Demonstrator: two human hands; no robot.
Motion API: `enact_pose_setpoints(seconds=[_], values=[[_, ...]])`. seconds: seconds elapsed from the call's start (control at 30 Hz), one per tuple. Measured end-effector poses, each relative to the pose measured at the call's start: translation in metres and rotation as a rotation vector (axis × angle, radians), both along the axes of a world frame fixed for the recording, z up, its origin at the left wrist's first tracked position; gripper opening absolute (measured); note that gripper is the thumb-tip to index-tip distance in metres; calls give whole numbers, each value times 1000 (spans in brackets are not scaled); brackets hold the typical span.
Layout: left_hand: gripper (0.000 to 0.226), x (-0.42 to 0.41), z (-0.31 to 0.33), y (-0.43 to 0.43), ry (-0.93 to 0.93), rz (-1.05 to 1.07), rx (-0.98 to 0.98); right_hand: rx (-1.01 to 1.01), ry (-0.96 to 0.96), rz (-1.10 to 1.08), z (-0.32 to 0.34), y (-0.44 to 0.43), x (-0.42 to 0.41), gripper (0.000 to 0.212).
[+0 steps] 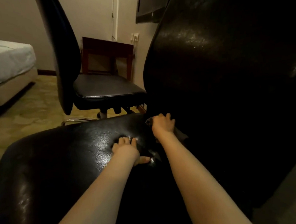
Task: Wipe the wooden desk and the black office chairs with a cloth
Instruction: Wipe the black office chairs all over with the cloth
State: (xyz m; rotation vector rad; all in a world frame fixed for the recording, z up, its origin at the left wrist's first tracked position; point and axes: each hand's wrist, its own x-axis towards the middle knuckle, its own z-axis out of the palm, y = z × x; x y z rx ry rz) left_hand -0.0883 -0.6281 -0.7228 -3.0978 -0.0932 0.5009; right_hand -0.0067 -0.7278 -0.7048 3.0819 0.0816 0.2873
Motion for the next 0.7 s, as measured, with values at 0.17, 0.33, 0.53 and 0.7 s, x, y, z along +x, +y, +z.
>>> enact_pose_setpoints(seconds=[0.17,0.33,0.53,0.7], values=[[99,-6,4,-2,-4,16,5,-55,115,-122,10,3,-6,51],[97,-10,2,-3,-15,34,16,-22,105,-177,10,-25,-20,42],[97,-15,-2,0,-27,11,-1,-84,110,-140,11,-67,-78,37],[91,-22,0,-1,-39,6,-11,-193,94,-89,12,-89,-126,30]])
